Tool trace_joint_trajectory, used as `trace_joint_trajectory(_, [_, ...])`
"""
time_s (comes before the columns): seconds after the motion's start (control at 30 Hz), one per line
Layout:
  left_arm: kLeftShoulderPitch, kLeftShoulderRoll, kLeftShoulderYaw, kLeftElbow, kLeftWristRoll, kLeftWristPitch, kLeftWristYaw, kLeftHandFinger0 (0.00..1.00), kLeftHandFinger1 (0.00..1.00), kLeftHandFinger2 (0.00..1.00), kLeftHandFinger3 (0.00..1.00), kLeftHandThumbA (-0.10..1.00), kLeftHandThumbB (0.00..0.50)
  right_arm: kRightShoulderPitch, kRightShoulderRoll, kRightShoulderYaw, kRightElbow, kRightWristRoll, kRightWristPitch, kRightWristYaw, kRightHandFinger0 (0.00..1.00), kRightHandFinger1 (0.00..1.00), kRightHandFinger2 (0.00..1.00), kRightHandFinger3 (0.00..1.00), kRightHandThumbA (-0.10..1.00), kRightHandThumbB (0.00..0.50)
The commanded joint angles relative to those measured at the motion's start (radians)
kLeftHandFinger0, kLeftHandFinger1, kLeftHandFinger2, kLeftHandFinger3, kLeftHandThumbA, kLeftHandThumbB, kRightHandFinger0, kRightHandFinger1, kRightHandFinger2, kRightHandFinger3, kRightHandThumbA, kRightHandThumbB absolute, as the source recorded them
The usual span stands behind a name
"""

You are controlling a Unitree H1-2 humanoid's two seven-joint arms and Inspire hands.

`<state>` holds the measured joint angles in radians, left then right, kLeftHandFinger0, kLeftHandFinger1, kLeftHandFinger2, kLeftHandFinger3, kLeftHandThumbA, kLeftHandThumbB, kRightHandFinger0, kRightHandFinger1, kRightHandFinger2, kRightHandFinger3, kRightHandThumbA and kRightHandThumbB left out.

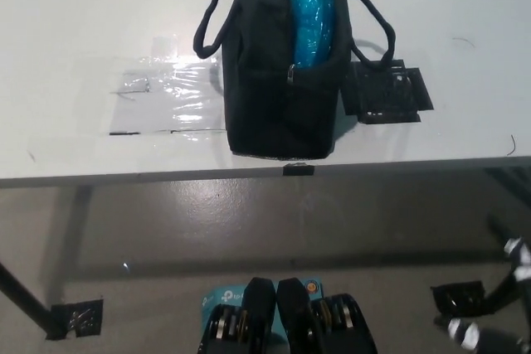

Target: The robot uses its right hand to pick up a stack of plates kept in the middle of the desk and put it inside a bag kept next to it

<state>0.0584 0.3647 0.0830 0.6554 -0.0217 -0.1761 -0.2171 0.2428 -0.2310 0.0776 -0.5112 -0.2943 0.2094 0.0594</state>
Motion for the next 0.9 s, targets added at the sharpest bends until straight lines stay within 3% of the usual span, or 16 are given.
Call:
trace_joint_trajectory(0.0, [-0.022,0.050,0.031,-0.040,-0.030,-0.012,-0.007,0.00,0.02,0.19,0.20,-0.10,0.500,0.033,0.050,0.002,0.202,0.108,-0.409,-0.075,1.00,1.00,1.00,1.00,0.96,0.194])
trace_joint_trajectory(0.23, [-0.044,0.046,0.041,-0.036,-0.036,0.009,0.003,0.00,0.03,0.18,0.22,-0.10,0.500,0.015,0.060,-0.025,0.311,0.123,-0.470,-0.073,1.00,1.00,1.00,1.00,0.93,0.201])
trace_joint_trajectory(0.33, [-0.061,0.047,0.041,-0.025,-0.037,-0.001,0.001,0.00,0.03,0.19,0.23,-0.10,0.500,-0.004,0.057,-0.036,0.340,0.124,-0.505,-0.076,1.00,1.00,1.00,1.00,0.86,0.171])
trace_joint_trajectory(0.5, [-0.087,0.046,0.042,-0.022,-0.038,-0.020,0.003,0.00,0.00,0.17,0.20,-0.10,0.500,-0.039,0.053,-0.060,0.392,0.125,-0.531,-0.088,1.00,1.00,1.00,1.00,0.81,0.176])
trace_joint_trajectory(0.63, [-0.102,0.043,0.054,0.000,-0.051,-0.036,0.002,0.00,0.00,0.16,0.18,-0.10,0.500,-0.054,0.056,-0.067,0.475,0.126,-0.615,-0.102,1.00,1.00,1.00,1.00,0.73,0.163])
trace_joint_trajectory(0.7, [-0.107,0.044,0.055,0.016,-0.053,-0.060,-0.004,0.00,0.01,0.16,0.17,-0.10,0.500,-0.055,0.063,-0.074,0.522,0.149,-0.647,-0.099,1.00,1.00,1.00,1.00,0.72,0.196])
trace_joint_trajectory(0.87, [-0.114,0.048,0.053,0.009,-0.044,-0.048,-0.008,0.00,0.00,0.14,0.17,-0.10,0.500,-0.034,0.080,-0.085,0.545,0.183,-0.659,-0.090,1.00,1.00,1.00,1.00,0.70,0.213])
